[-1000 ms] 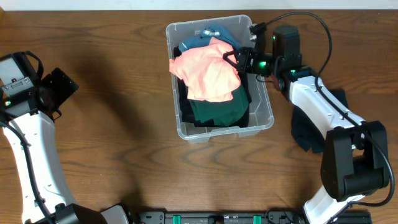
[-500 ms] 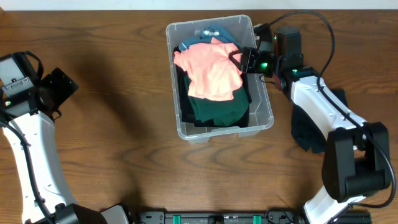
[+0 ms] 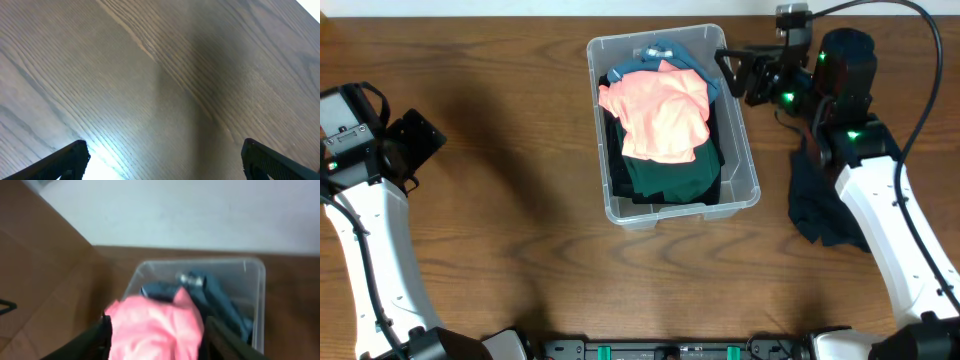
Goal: Pack container
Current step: 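Open the right gripper and move it right toward the navy garment, then grasp the navy garment's right edge with the right gripper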
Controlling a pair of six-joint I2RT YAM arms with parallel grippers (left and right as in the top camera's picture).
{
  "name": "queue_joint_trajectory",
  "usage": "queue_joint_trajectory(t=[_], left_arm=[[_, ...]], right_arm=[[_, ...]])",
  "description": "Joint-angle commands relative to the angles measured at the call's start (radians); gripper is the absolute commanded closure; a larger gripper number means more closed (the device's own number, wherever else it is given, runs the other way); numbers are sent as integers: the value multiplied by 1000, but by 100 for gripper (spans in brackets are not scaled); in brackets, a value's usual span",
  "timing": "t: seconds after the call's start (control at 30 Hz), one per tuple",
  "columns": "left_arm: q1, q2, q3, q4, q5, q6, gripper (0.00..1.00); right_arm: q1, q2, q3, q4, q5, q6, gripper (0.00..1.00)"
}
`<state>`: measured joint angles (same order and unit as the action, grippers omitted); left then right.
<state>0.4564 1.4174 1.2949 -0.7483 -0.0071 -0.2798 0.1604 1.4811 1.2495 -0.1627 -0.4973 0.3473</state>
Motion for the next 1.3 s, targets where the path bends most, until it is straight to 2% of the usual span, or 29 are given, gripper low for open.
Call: queue_joint_trajectory(t=[0.0, 0.07, 0.3, 0.47, 0.53, 0.7, 0.9, 1.27], left_arm=[[5, -13, 9, 0, -5, 17, 2], [5, -13, 9, 0, -5, 17, 2], [5, -13, 9, 0, -5, 17, 2], [5, -13, 9, 0, -5, 17, 2], [5, -13, 9, 0, -5, 17, 2], [5, -13, 9, 0, -5, 17, 2], [5, -13, 9, 0, -5, 17, 2], [5, -13, 9, 0, -5, 17, 2]], right_arm=[[-55, -8, 1, -66, 30, -3, 42], [-108, -23, 1, -122, 23, 26, 35], [-407, -112, 1, -318, 23, 6, 25], [-606, -105, -2, -508, 72, -116, 20], [-672, -75, -3, -586, 142, -227, 14], [-734, 22, -3, -630, 199, -327, 8], [-769, 204, -3, -606, 265, -447, 7], [-864, 394, -3, -648, 200, -682, 2]])
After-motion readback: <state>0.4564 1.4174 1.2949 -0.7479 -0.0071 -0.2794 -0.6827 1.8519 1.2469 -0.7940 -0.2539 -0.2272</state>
